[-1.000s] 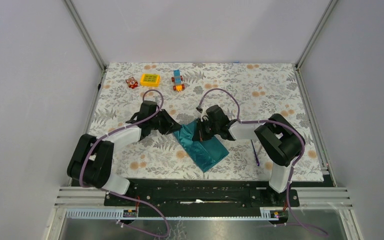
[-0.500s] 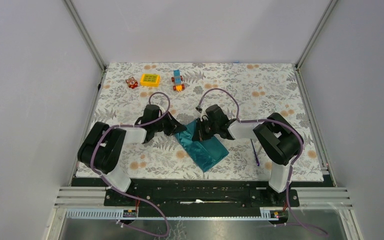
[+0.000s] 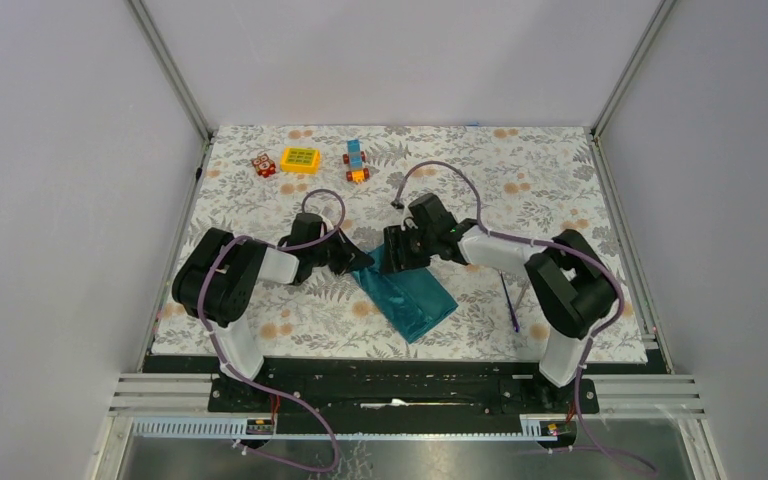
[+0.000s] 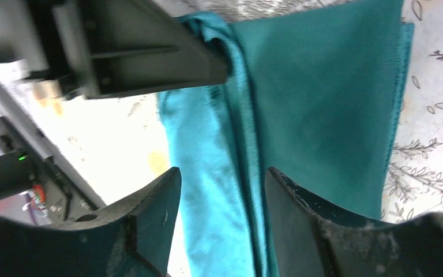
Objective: Fold the napkin into a case and place the utensils inside
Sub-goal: Smooth out the 2/3-rectangle-folded napkin at the center of the board.
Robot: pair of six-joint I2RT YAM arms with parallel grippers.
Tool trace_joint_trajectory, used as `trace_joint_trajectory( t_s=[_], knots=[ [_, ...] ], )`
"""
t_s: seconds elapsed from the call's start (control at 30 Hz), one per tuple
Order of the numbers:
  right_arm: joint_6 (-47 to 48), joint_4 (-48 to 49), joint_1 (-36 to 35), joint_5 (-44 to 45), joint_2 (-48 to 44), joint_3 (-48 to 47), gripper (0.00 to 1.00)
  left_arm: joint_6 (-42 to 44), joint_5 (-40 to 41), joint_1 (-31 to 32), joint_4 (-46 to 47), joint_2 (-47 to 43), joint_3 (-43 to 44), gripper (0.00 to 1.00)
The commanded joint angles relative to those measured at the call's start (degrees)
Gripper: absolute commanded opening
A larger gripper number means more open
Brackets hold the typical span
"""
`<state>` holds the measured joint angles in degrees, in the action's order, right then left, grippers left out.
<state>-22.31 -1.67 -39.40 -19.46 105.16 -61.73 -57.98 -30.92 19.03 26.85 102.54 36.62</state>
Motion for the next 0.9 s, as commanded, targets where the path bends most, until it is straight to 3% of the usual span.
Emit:
trace_joint_trajectory(
  t_s=[0.0,0.1,0.2,0.3,0.57,0.87],
  knots=[
    [-1.21,1.36,0.19,-10.05,-6.39,0.67,0.66,1.42,-0.75,-0.46,4.24,0.12,-0.25,0.01],
    [-5.76,15.91,-0.27,-26.49,-2.24,2.58,0.72,1.51,-0.39,-0.72,4.00,0.51,-0.41,0.01],
    [-7.76,26.99,-0.62,-32.41,-0.32,5.29,0.86,1.30,-0.53,-1.11,4.04,1.15,-0.33,0.00],
    [-9.20,31.35,-0.66,-38.20,4.05,3.81,0.85,1.02,-0.93,-1.21,4.28,2.16,-0.04,0.00],
    [-7.71,29.58,-1.29,-38.57,12.07,0.68,0.83,0.71,-0.81,-1.20,4.93,3.07,-0.33,0.00],
    [-7.63,30.13,-1.47,-36.26,9.64,7.71,0.82,0.32,-1.24,-1.27,6.31,4.64,-0.92,0.00]
  ],
)
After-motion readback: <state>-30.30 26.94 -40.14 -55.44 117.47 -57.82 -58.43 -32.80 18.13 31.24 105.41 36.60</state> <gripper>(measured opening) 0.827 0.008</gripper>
